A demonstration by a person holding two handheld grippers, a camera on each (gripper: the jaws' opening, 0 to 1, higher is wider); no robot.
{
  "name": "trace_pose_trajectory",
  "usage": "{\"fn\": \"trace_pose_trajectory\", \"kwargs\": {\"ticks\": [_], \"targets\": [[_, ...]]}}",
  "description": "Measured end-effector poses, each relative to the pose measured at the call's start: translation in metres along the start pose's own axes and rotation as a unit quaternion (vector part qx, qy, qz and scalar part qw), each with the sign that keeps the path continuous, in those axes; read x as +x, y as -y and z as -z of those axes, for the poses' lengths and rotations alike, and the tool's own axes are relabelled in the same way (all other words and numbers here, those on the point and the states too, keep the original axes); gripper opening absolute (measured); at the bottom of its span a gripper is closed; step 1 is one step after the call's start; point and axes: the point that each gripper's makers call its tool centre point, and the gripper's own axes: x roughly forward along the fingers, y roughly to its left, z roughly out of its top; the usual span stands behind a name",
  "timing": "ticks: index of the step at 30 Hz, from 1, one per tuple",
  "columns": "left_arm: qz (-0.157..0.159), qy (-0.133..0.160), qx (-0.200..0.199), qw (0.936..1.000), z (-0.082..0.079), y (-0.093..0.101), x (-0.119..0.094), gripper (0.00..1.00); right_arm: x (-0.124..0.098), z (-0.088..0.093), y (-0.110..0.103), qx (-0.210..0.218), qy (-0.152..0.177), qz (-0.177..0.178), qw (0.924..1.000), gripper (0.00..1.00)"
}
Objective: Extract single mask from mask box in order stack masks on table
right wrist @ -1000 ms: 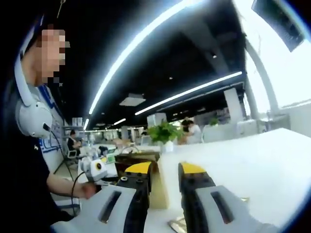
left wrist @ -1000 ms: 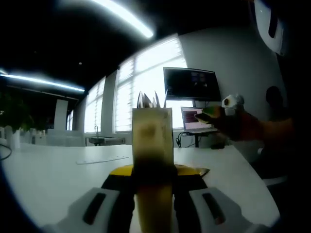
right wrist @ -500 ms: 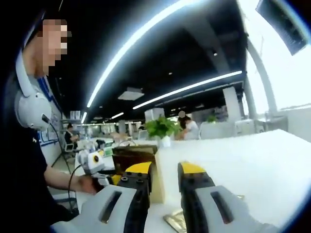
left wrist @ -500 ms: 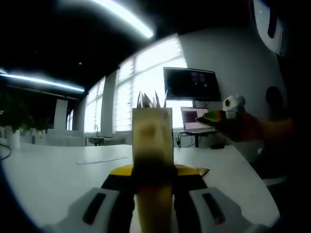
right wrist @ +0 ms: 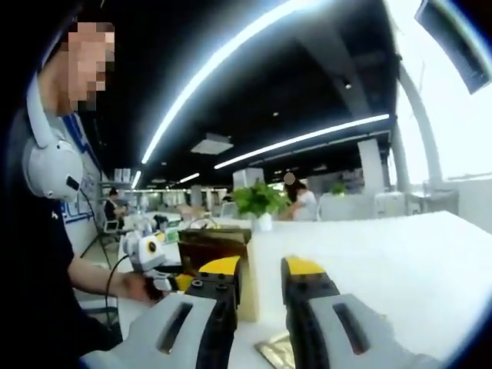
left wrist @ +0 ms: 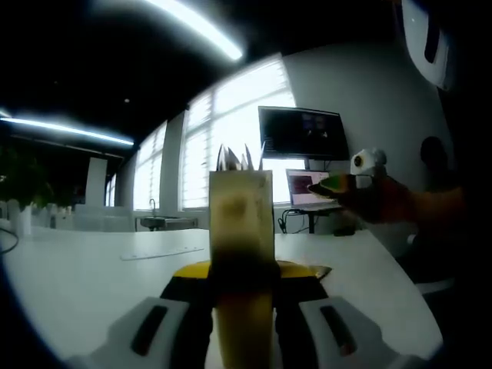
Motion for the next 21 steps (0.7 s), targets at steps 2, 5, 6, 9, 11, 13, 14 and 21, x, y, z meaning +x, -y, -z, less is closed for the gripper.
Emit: {"fn": "trace_pose_trajectory", "kwargs": {"ticks": [2,5,6,9,11,13,14,21], "targets": [[0.000,0.000,0.000,1.0000,0.0000,-0.0001,-0.0001,0.32,-0.0002,0.0004,-0.0001,-0.001,-0.001,0.000,1.0000,0.18],[0.000,0.000,0.000,1.0000,0.0000,-0.0001,-0.0001,0.32,-0.0010,0.0002,-0.0003,0.000,0.000,0.000,1.0000,0.18],[0.000,0.000,0.000,1.0000,0.0000,-0.0002,-0.0002,0.32,-0.0015,0.0003,-0.0001,-0.001,0.000,0.001,1.0000,0.18],[0.000,0.000,0.000,1.0000,0.0000,-0.0003,-0.0002,0.32,-0.0027,-0.0010,-0.0002,-0.003,0.000,0.001,1.0000,0.18],[0.000,0.000,0.000,1.0000,0.0000,-0.0004,-0.0002,0.32,-0.0031,-0.0017,-0.0006,-0.007,-0.001,0.003,1.0000,0.18],[0.000,0.000,0.000,1.0000,0.0000,-0.0004,-0.0002,0.32,-0.0026,-0.0022,-0.0020,-0.010,-0.001,0.002,1.0000,0.18],[0.000,0.000,0.000,1.0000,0.0000,-0.0005,-0.0002,0.32,-0.0025,-0.0023,-0.0025,-0.010,-0.002,0.001,0.9999,0.18],[0.000,0.000,0.000,1.0000,0.0001,-0.0007,-0.0002,0.32,0.0000,-0.0045,-0.0079,-0.015,-0.003,-0.004,0.9999,0.18]]}}
